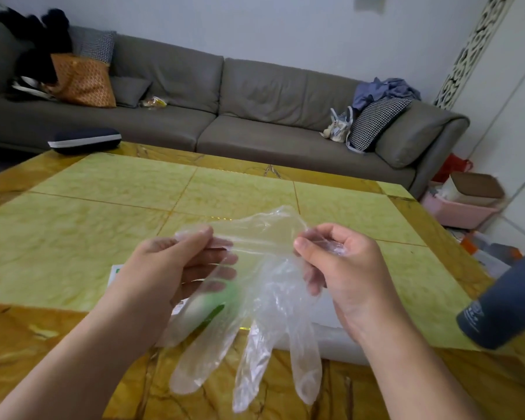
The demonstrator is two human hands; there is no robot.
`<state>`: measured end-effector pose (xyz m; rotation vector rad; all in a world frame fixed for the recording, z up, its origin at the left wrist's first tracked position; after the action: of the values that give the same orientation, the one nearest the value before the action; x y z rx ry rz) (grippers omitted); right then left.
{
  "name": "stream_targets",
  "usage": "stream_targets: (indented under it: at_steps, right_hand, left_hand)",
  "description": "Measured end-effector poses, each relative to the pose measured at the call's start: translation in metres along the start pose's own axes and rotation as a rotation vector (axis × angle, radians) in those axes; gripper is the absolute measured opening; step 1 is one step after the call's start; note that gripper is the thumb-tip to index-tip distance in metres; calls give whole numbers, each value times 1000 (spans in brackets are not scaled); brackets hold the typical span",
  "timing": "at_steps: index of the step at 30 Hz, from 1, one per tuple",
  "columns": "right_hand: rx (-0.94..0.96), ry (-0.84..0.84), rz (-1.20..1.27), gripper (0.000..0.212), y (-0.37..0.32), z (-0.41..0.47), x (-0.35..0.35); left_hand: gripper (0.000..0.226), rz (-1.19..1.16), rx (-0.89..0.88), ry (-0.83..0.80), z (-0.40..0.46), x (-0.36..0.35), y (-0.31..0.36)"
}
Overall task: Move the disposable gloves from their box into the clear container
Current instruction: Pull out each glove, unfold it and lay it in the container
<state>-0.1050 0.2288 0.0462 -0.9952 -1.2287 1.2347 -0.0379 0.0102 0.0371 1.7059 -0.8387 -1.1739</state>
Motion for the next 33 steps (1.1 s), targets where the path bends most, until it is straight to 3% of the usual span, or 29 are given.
stream_targets:
  at_steps: [2, 4, 7, 10, 12, 15, 17, 19, 21, 23, 25, 26, 28, 31, 33]
  right_hand:
    - [-2, 5, 24, 4, -1, -2, -2]
    - [-11, -21, 42, 3, -2, -4, -4]
    - [-81, -154, 232, 26, -8, -5, 2]
    - [-38, -257, 397, 44, -16, -1, 20]
    - [128, -289, 169, 70, -15, 2, 32]
    - [441, -389, -400, 97, -14, -2, 32]
    - [523, -422, -507, 83, -14, -7, 29]
    - [553, -384, -403, 42, -20, -9, 29]
    - [490, -298, -199, 23, -22, -10, 34]
    - [265, -131, -4, 23, -18, -3, 47]
    - [-36, 0, 78, 13, -10, 3, 60]
    - [-164, 26, 48, 7, -5, 4, 64]
    - [-306, 54, -77, 6, 2, 4, 74]
    - [-370, 56, -259, 7, 10, 2, 81]
    - [-402, 56, -335, 8, 15, 1, 83]
  left_hand:
    - [39, -106, 89, -59, 0, -1, -2]
    - [42, -54, 166, -177, -4, -4, -4]
    - [27, 58, 144, -207, -8, -6, -6]
    - [20, -26, 177, -192, -9, -4, -4]
    - [24, -68, 202, -212, -9, -5, -4]
    - [29, 0, 237, -262, -9, -7, -5]
    - [32, 196, 270, -357, -7, -8, -8]
    - [46, 322, 320, -452, -6, -9, -15]
    - [55, 338, 340, -429, -6, -9, -22]
    - [64, 252, 401, -449, -10, -15, -25]
    - [48, 156, 450, -443, -11, -20, -26]
    - [38, 119, 436, -366, -9, -19, -26]
    - [23, 150, 296, -134, 2, -17, -27]
    - [18, 381, -137, 160, 2, -18, -17]
    - [17, 499, -499, 193, -16, -34, -3]
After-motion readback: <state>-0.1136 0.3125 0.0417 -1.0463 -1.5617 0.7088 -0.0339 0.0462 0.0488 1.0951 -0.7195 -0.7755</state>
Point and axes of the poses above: each hand's wrist, its own z-axis towards the middle knuckle, its own x-axis out of the back of the hand, y = z × x, the point moved 2 cm from there along z, towards the middle knuckle, and after that the axes turned 5 degrees about -z, right-handed, at the moved point
